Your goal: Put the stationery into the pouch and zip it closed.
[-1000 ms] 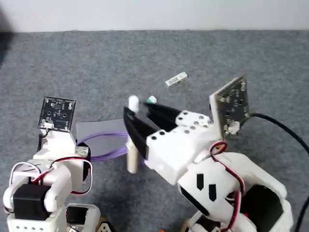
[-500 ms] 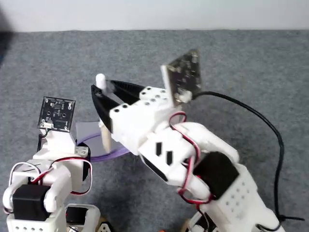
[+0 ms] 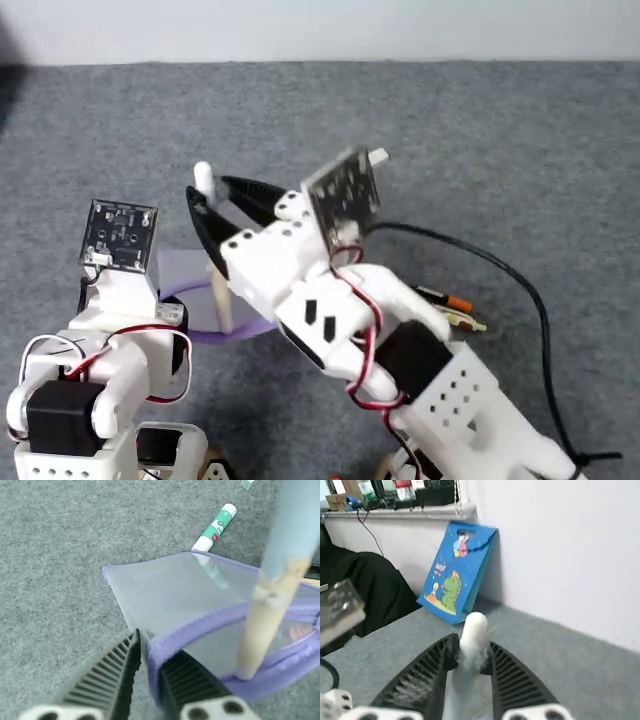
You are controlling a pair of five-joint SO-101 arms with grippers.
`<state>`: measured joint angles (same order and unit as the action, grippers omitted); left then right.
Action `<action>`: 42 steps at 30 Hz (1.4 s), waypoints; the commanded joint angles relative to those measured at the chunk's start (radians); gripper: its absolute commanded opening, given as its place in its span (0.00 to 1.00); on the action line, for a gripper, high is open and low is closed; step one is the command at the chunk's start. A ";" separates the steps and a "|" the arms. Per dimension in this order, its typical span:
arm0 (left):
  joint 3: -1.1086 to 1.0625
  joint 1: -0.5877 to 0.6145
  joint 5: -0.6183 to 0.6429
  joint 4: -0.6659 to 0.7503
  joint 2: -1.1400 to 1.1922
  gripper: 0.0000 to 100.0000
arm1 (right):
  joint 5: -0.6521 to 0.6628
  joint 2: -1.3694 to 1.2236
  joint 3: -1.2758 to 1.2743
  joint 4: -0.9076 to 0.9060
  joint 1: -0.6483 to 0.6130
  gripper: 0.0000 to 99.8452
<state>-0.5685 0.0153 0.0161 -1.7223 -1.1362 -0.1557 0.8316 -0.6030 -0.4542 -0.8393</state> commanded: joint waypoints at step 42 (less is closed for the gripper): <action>-0.001 0.003 0.011 0.020 0.006 0.01 | 0.106 0.348 -0.018 -0.602 -0.047 0.15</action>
<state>-0.5700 0.0153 0.0161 -1.7223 -1.1347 -0.0560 1.1692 -0.6674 -1.0280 -0.9175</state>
